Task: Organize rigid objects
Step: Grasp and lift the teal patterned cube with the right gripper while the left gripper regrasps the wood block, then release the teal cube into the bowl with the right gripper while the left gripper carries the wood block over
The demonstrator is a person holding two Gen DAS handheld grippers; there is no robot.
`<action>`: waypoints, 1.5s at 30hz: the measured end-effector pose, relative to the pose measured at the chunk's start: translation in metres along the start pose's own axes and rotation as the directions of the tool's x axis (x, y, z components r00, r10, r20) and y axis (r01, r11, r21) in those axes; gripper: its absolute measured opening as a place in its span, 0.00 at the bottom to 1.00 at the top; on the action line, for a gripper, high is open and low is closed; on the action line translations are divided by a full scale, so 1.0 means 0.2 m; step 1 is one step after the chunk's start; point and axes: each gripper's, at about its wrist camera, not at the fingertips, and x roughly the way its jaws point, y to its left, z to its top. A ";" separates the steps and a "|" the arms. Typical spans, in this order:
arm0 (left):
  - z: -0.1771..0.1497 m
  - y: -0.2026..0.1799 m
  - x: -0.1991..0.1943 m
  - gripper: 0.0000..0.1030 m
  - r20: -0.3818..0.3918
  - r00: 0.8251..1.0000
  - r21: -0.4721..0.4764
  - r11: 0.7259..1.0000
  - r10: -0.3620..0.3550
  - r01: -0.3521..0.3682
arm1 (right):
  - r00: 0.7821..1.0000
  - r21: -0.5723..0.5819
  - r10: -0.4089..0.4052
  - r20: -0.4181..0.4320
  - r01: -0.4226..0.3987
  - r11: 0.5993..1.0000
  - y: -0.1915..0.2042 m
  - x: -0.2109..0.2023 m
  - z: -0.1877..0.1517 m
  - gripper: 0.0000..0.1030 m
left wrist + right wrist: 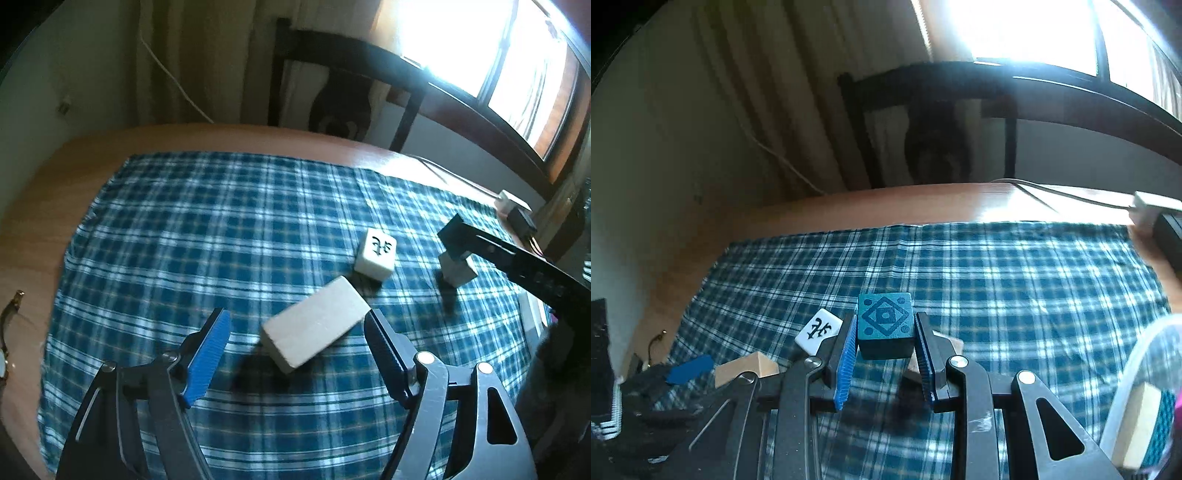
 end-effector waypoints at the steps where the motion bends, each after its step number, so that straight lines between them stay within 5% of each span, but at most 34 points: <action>1: -0.01 -0.01 0.01 0.75 -0.004 1.000 -0.002 1.000 -0.003 0.003 | 1.000 0.006 -0.001 0.009 0.001 1.000 -0.01 -0.02 -0.01 0.31; 15: 0.01 -0.04 0.10 0.80 -0.024 0.999 -0.060 0.997 0.039 -0.041 | 0.997 0.055 0.007 0.077 -0.012 0.998 -0.04 -0.17 -0.07 0.31; 19: 0.01 -0.04 0.11 0.66 -0.002 0.999 -0.044 0.998 0.036 -0.036 | 0.996 0.050 0.007 0.089 -0.011 0.999 -0.03 -0.20 -0.09 0.31; 29: 0.00 -0.06 0.07 0.66 0.022 0.999 -0.019 0.999 0.039 -0.039 | 0.993 0.084 -0.002 0.116 -0.008 0.996 -0.06 -0.27 -0.12 0.31; 45: -0.02 -0.14 -0.05 0.66 0.075 0.997 0.030 0.999 0.030 -0.032 | 0.974 0.242 -0.129 0.186 0.082 0.967 -0.39 -0.48 -0.18 0.31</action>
